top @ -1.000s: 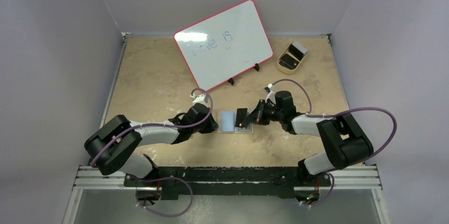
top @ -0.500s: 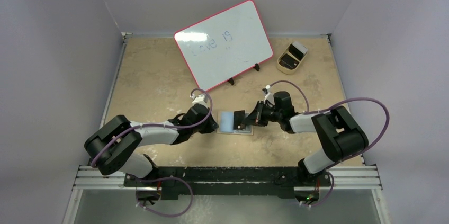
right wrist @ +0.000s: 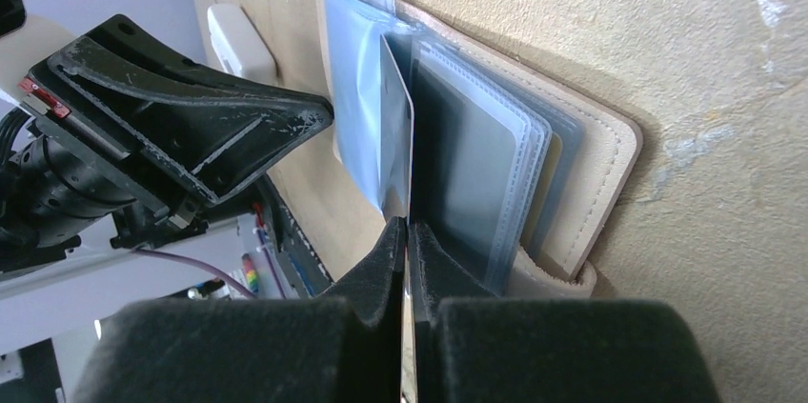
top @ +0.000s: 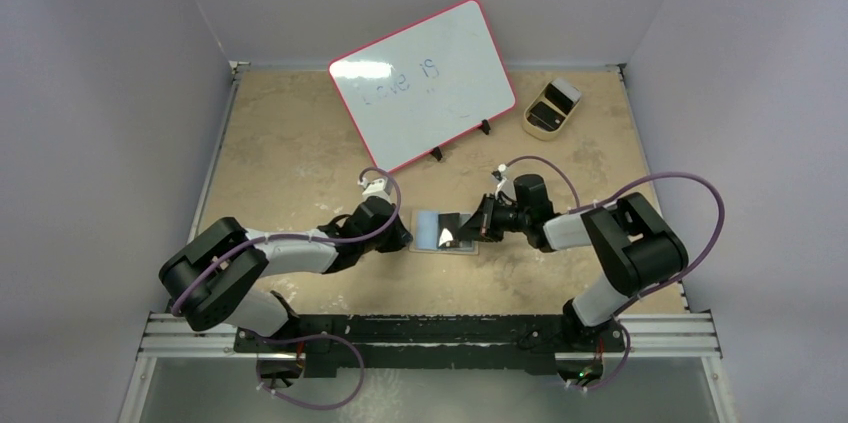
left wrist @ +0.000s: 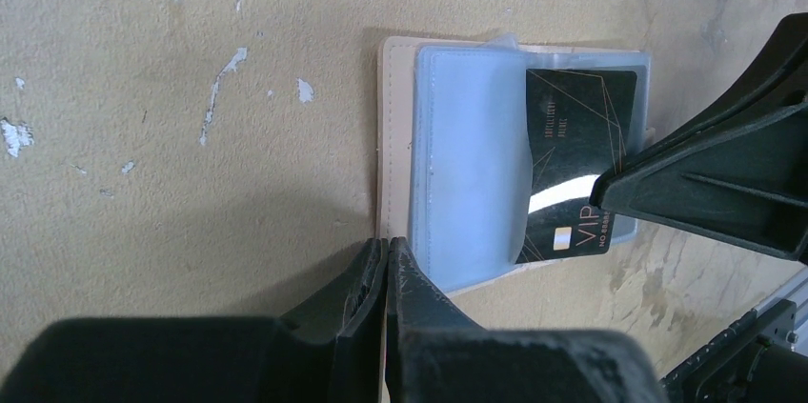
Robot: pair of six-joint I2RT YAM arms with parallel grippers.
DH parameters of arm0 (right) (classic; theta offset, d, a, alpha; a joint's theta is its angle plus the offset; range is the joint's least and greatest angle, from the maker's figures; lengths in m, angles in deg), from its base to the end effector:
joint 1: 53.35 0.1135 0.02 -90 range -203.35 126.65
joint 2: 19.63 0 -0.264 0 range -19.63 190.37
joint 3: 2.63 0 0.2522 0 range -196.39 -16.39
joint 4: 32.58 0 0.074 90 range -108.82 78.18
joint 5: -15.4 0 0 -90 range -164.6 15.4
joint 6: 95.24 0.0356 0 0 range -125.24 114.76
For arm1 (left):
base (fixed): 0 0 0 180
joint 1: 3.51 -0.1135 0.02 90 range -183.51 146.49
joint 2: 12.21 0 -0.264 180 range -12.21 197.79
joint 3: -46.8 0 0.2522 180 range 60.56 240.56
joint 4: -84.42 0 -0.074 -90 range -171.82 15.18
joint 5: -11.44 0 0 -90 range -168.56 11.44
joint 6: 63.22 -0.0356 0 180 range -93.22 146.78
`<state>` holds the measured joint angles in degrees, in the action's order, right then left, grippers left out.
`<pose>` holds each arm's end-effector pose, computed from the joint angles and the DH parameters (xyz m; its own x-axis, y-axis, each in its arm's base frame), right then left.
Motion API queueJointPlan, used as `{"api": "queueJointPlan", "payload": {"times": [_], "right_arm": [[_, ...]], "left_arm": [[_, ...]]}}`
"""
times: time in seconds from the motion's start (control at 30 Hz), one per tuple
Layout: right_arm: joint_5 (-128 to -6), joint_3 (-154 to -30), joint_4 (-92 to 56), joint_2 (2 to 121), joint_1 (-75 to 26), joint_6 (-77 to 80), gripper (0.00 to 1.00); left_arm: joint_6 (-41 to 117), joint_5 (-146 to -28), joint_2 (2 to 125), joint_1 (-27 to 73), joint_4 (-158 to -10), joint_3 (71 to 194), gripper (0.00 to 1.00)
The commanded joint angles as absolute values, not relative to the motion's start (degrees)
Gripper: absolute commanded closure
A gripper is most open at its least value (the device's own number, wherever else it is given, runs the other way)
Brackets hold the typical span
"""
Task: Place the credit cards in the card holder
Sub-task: Insert the credit card into the card holder.
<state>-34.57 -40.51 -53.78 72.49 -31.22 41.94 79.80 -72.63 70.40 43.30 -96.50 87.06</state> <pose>0.2341 0.1199 0.1175 -0.9212 0.2317 -0.3126 -0.1651 0.4947 0.8532 0.1768 -0.1830 0.1330 -0.8094 -0.2987 -0.5056 0.0426 0.8289 -0.5578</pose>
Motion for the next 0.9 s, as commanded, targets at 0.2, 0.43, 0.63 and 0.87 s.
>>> {"api": "queueJointPlan", "payload": {"times": [0.2, 0.43, 0.63, 0.87], "right_arm": [[-34.22, -41.12, -56.34, 74.18, -29.79, 43.05, 1.0], [-35.5, -41.23, -59.41, 75.86, -29.32, 45.34, 0.99], [-35.59, -43.06, -60.12, 78.62, -28.3, 45.39, 0.95], [-37.3, -46.89, -54.19, 79.87, -26.49, 41.61, 0.92]], "left_arm": [[80.99, -72.15, 69.87, 44.45, -98.14, 86.67, 1.0], [81.58, -72.05, 69.88, 44.98, -98.43, 86.3, 1.0], [81.96, -71.92, 69.9, 45.38, -98.59, 85.63, 1.0], [82.24, -71.96, 69.79, 45.88, -98.95, 85.54, 1.0]]}}
